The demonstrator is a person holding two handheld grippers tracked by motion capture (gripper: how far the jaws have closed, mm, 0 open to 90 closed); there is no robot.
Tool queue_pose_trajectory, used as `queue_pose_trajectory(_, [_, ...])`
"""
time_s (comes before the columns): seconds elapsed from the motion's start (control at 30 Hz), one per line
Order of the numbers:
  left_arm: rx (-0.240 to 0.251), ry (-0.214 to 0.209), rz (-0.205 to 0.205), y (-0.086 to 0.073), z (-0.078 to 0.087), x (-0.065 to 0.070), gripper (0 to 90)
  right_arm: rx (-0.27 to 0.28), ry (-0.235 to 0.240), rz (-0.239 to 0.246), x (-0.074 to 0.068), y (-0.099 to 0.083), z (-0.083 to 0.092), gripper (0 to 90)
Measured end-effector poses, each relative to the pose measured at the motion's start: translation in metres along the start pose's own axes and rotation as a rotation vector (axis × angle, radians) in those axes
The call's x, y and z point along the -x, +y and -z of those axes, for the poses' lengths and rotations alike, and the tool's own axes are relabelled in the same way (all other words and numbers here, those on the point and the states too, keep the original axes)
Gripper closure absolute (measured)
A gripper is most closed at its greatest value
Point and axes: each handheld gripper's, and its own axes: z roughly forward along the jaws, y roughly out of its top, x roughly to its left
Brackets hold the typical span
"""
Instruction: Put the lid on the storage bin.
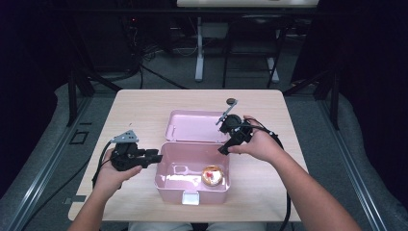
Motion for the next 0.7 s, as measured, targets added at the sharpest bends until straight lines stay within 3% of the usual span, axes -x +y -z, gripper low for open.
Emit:
queue_pose_trajectory(0.17, [-0.024,0.009,-0.009,0.0,-0.002,0.003,67.2,0.012,-0.003,-0.058,0.005,-0.002,0.001,28.2])
queue_pose_trajectory(0.63, [-0.037,0.007,-0.014,0.0,0.001,0.004,73.2,0.075,-0.051,-0.125,0.016,-0.004,0.002,35.1])
queue_pose_trajectory(0.7, [-0.038,0.007,-0.015,0.0,0.001,0.004,73.6,0.088,-0.04,-0.13,0.018,-0.003,0.002,37.2])
